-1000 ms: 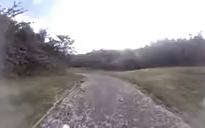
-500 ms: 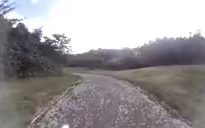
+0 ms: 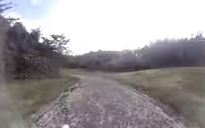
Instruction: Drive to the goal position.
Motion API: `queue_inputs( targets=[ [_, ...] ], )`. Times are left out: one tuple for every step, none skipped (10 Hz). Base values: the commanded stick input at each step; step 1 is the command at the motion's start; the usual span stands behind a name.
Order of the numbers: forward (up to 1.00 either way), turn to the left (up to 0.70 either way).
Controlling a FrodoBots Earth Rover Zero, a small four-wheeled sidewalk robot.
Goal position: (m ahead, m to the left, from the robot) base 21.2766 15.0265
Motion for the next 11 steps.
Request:
queue_inputs(
  targets=[
    [1.0, 0.02],
    [1.0, 0.02],
    [1.0, 0.02],
    [1.0, 0.02],
    [1.0, 0.03],
    [1.0, 0.03],
    [1.0, 0.03],
    [1.0, 0.03],
    [1.0, 0.03],
    [1.0, 0.03],
    [1.0, 0.15]
  ],
)
